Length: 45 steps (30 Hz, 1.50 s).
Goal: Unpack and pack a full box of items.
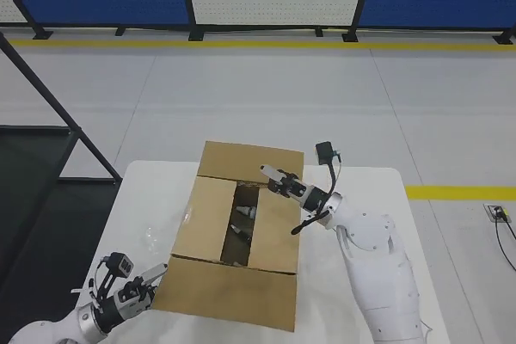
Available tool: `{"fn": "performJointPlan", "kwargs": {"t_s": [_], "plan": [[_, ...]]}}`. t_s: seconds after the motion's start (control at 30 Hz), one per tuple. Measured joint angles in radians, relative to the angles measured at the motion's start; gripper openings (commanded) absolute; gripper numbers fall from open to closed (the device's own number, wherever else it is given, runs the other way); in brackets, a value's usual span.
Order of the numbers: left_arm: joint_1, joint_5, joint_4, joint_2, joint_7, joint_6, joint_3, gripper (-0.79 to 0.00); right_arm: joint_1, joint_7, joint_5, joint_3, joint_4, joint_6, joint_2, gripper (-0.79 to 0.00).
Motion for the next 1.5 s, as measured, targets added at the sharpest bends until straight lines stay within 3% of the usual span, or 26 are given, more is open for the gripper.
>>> {"fn": "performJointPlan", "kwargs": {"t_s": [0.33,0.5,0.83,1.0,1.17,1.37,1.5], "plan": [[-0.004,-0.113,-0.091,-0.002,0.094,0.009,0.034,0.000,-0.013,-0.029,0.008,0.007,-0.009,0.002,0.004,0.000],[-0.034,-0.150,-0.128,-0.006,0.213,0.024,0.059,0.000,0.005,-0.110,0.039,0.082,0.030,-0.022,0.023,0.000],[-0.085,-0.121,-0.150,-0.017,0.458,0.030,0.147,0.000,0.003,-0.123,0.047,0.089,0.040,-0.008,0.026,0.000],[-0.106,-0.103,-0.146,-0.018,0.505,0.042,0.177,0.000,0.088,-0.130,0.075,0.147,0.206,0.015,0.048,0.000],[-0.118,-0.109,-0.141,-0.019,0.546,0.055,0.191,0.000,0.208,-0.091,0.070,0.167,0.431,-0.040,0.072,0.000],[-0.131,-0.106,-0.138,-0.020,0.576,0.061,0.208,0.000,0.330,-0.198,-0.048,0.126,0.665,-0.116,0.086,0.000],[-0.135,-0.109,-0.138,-0.020,0.585,0.064,0.215,0.000,0.388,-0.200,-0.028,0.100,0.792,-0.187,0.079,0.000]]}}
